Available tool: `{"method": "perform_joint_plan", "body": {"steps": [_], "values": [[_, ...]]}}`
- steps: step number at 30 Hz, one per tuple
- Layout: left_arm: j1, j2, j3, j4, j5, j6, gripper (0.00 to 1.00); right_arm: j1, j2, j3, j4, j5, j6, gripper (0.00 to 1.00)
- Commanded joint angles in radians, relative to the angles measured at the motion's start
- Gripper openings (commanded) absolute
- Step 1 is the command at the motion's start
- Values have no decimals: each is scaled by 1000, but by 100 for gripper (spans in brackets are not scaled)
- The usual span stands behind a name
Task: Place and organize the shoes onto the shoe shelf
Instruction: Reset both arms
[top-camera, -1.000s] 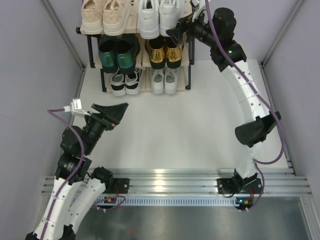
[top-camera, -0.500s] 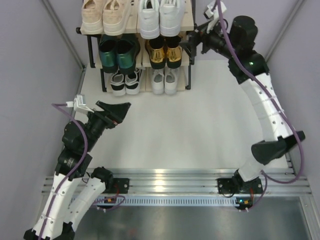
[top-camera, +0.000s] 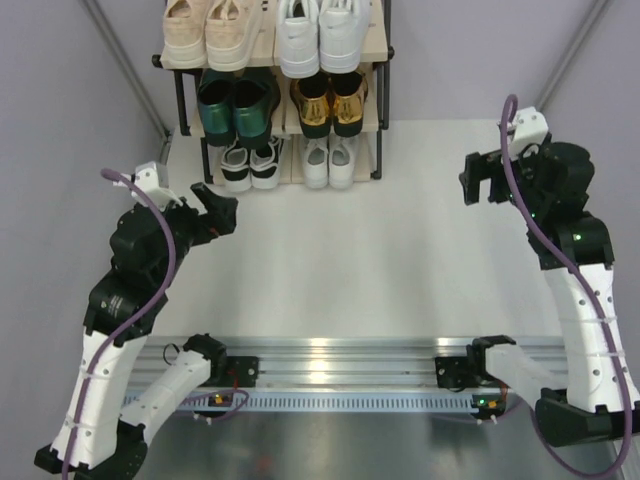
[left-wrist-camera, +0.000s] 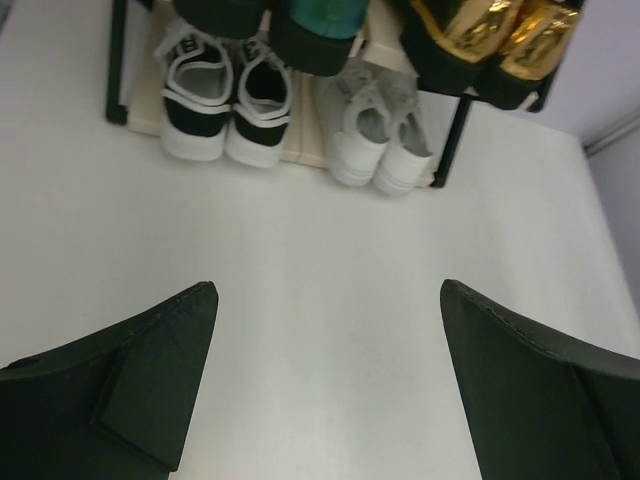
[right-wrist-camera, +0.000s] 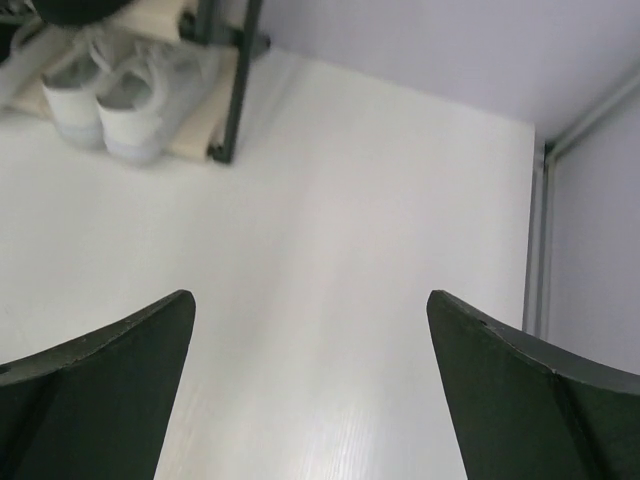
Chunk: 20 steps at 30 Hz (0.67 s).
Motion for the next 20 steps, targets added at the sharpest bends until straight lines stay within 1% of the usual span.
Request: {"method": "perform_joint_plan", "body": {"steps": [1,2,3,5,6,10,13,16,20], "values": [[5,28,44,-147,-178,130,98,-21,-86,-98,-15,107,63,99],[5,25,41,-159,-205,150,98,-24,-102,-133,-15,115,101,100],[4,20,39,-180,-225,158,98,-26,-114,-150,-14,194,127,99],[5,-4,26,-191,-269,172,98,-29,-140,-189,-18,271,200,99],[5,-16,18,-196,-275,173,98,-30,-146,-196,-26,336,222,99],[5,-87,-11,-193,-285,149,98,-30,-136,-221,-75,438,265,99],[4,-110,-33,-195,-272,136,98,-30,-146,-247,-69,441,250,99],[4,-125,-46,-195,-251,130,98,-32,-191,-296,-12,377,200,99],[4,-142,-62,-195,-240,127,98,-32,-258,-367,66,313,192,100]]}}
